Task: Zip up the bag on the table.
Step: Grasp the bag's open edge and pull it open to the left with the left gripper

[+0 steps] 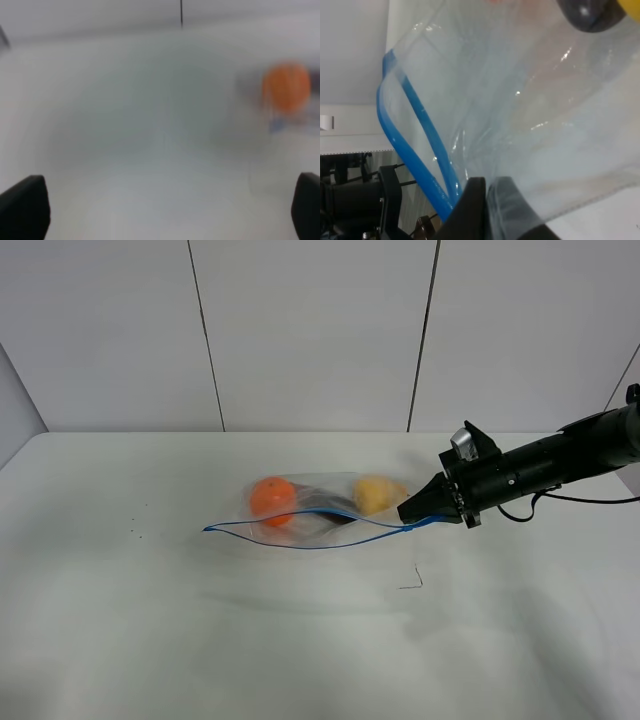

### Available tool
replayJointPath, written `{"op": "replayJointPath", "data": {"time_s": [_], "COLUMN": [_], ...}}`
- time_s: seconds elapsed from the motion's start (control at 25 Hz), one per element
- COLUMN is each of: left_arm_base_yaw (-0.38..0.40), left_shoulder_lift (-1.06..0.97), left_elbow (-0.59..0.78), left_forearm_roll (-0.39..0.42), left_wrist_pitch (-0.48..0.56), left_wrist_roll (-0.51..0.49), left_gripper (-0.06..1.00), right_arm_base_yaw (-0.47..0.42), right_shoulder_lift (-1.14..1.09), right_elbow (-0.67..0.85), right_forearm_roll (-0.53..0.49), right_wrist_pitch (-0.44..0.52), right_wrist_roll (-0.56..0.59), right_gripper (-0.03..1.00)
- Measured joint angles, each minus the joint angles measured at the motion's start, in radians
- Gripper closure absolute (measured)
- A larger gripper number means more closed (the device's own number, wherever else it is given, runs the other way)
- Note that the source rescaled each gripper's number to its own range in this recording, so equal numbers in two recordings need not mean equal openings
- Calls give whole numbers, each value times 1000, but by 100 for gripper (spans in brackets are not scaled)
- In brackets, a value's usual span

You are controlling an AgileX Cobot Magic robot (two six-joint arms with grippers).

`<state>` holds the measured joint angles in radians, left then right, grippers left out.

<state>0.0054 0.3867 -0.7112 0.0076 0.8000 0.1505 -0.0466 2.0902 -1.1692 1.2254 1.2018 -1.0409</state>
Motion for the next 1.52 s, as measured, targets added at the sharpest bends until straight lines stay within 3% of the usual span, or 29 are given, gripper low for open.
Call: {"op": "replayJointPath", "data": {"time_s": [0.24, 0.4, 0.52, 0.64, 0.8, 0.92, 1.04, 1.16, 1.32, 1.44, 1.52], "left_arm_base_yaw": [0, -42, -137, -270, -483, -695, -903, -1069, -1206, -1247, -1250], "left_shoulder_lift": [349, 444, 458, 488, 606, 729, 860, 997, 1184, 1292, 1345], "left_elbow": [-223, -266, -268, -271, -271, -271, -271, -271, -271, -271, -271], "left_forearm_roll": [-97, -147, -110, -8, 304, 657, 993, 1259, 1523, 1658, 1701], "left_wrist_pitch": [-57, -131, -209, -272, -291, -274, -229, -156, -85, -79, -80], "left_wrist_roll": [207, 353, 393, 375, 179, -60, -362, -618, -825, -958, -1041], "left_gripper": [-5, -4, -4, -4, -4, -4, -4, -4, -4, -4, -4], "right_arm_base_yaw": [0, 0, 0, 0, 0, 0, 0, 0, 0, 0, 0], "right_shoulder_lift": [0, 0, 0, 0, 0, 0, 0, 0, 0, 0, 0], "right_elbow": [0, 0, 0, 0, 0, 0, 0, 0, 0, 0, 0], "right_forearm_roll": [-2, -2, -2, -2, -2, -2, -2, -2, -2, -2, -2], "right_wrist_pitch": [0, 0, 0, 0, 0, 0, 0, 0, 1, 1, 1], "right_wrist_roll": [2, 3, 4, 4, 4, 6, 9, 13, 17, 22, 26], "right_gripper": [93, 93, 93, 93, 93, 93, 93, 93, 93, 93, 93]}}
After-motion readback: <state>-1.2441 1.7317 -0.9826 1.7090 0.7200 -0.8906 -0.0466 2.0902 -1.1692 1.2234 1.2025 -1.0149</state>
